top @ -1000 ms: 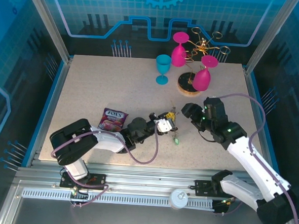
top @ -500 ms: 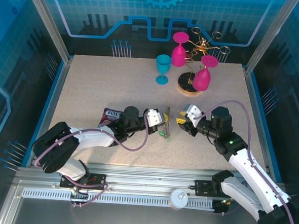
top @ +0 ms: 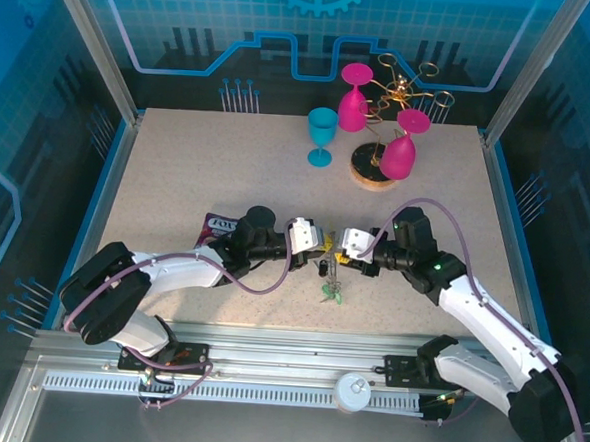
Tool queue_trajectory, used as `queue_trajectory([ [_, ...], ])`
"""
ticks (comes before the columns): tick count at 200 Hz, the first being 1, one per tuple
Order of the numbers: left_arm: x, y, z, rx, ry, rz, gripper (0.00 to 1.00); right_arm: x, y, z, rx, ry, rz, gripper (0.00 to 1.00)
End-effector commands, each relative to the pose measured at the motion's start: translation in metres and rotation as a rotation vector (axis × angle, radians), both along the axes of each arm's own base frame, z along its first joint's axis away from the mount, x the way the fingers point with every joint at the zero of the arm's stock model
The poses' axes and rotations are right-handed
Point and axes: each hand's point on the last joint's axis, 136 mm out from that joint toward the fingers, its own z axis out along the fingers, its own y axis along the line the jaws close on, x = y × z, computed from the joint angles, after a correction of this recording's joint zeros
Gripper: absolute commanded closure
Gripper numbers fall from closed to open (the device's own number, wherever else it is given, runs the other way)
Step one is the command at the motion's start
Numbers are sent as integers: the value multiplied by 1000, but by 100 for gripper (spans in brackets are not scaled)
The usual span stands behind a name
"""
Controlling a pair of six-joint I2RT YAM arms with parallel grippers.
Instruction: Put the keys on the keyring
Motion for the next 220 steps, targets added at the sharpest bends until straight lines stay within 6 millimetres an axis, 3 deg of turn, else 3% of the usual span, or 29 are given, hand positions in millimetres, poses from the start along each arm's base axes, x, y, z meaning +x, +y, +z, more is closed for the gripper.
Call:
queue_trajectory([
  [1,-1,-4,26,-54,-43,-38,100,5,3,4,-28,-41,16,65],
  [47,-2,-5,22,-40,-44,-48,100,9,4,-2,-36,-39,12,72],
  [103,-3,-5,21,-36,-46,-54,100,5,8,0,-13,-32,35,90],
  [120,-3,-4,23,-37,-50,-52,100,4,9,1,-5,-28,42,100],
  [153,-5,0,22,-32,-30,-52,100,-3,13,10,47,-14,67,100],
  [220,-20,17,22,-56,-3,-57,73,-16,17,32,170,18,120,100],
])
